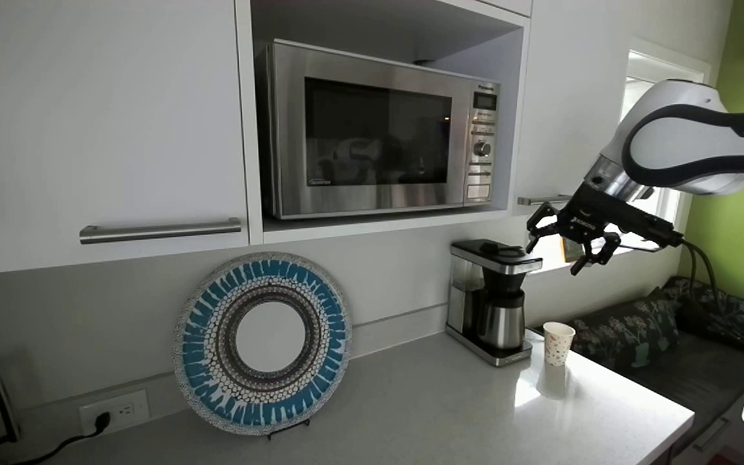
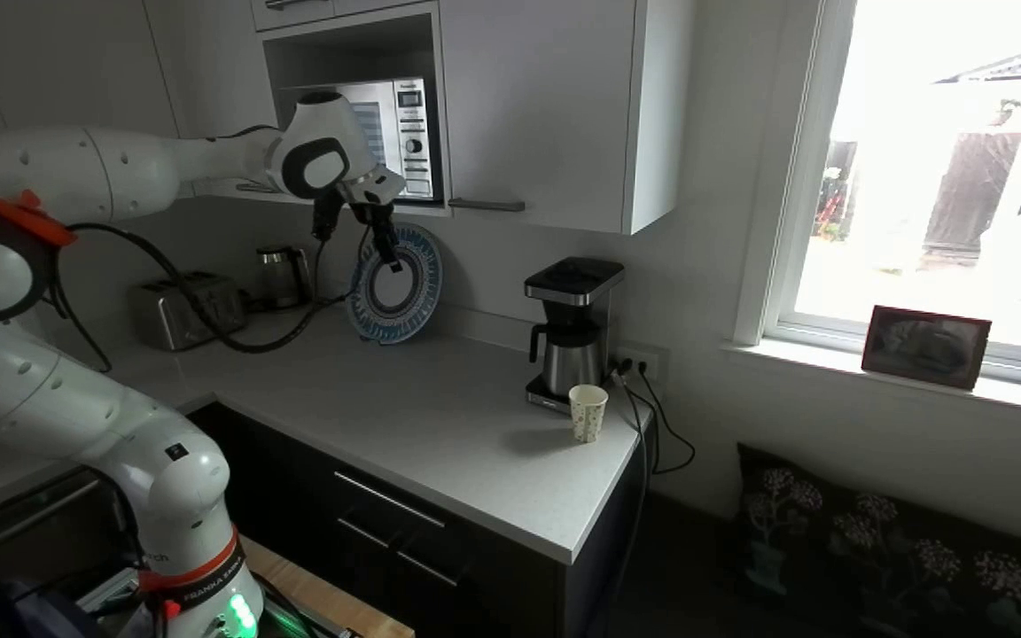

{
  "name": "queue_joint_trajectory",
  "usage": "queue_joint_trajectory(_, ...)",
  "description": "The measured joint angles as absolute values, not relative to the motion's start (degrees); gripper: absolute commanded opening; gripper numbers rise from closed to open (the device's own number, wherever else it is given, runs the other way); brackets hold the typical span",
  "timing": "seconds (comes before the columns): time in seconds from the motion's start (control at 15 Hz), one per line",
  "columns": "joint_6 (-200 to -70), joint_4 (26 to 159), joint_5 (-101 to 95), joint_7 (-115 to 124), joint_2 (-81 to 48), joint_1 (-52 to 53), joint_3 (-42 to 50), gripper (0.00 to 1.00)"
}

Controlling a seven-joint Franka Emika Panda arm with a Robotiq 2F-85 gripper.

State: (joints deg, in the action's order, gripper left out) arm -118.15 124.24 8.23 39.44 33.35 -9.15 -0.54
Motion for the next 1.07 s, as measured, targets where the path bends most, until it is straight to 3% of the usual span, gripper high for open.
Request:
queue_joint_trajectory(0.6, -123.43, 124.92, 10.27, 61.79, 38.68, -11.66, -2.42, 1.00)
queue_joint_trajectory(1.07, -124.38, 125.36, 10.07, 59.77, 38.28, -10.73, -2.70, 1.00)
